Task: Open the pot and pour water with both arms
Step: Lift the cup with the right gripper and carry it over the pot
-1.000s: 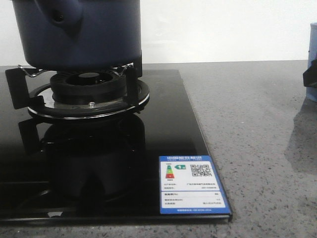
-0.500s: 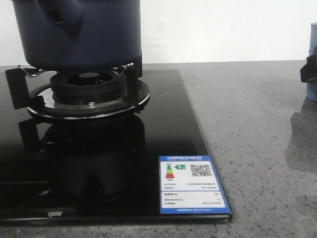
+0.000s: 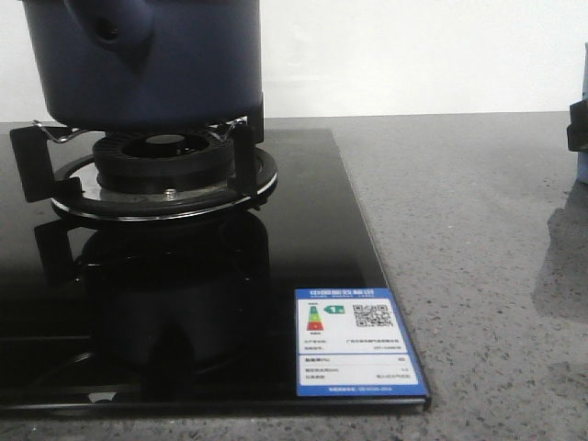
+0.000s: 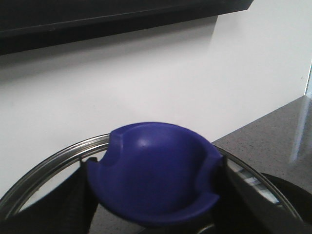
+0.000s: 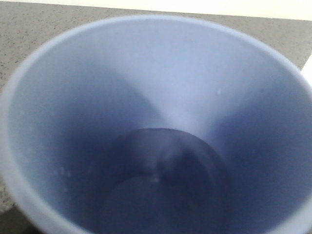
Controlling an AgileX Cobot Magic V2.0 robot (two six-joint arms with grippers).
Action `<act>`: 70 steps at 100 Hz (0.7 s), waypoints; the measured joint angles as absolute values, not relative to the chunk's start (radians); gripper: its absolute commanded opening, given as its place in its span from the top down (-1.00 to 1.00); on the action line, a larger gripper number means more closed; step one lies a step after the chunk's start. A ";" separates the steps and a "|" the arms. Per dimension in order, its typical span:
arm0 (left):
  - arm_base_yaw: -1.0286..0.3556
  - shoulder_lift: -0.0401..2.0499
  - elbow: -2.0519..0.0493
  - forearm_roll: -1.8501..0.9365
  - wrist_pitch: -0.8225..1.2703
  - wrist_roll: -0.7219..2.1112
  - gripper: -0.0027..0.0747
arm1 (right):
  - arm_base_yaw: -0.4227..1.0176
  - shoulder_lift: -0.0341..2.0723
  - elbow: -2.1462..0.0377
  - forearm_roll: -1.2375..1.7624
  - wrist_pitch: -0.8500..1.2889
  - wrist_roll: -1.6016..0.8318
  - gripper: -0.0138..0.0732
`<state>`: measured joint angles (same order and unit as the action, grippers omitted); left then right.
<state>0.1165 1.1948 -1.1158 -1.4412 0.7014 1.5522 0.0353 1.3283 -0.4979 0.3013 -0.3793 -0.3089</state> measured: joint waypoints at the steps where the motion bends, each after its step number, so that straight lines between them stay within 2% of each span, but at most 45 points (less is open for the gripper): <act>1: 0.117 1.195 -1.116 -1.441 0.701 1.552 0.06 | 0.035 1.328 -0.498 0.301 -0.375 -0.309 -0.17; 33: 0.117 1.195 -1.116 -1.441 0.701 1.552 0.06 | 0.050 1.278 -0.605 0.261 -0.196 -0.307 -0.17; 70: 0.117 1.195 -1.116 -1.441 0.701 1.552 0.06 | 0.186 1.278 -0.805 0.223 -0.046 -0.307 -0.17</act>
<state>0.1165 1.1948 -1.1158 -1.4412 0.7014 1.5522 0.1859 1.2777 -0.8051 0.2231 -0.0464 -0.3069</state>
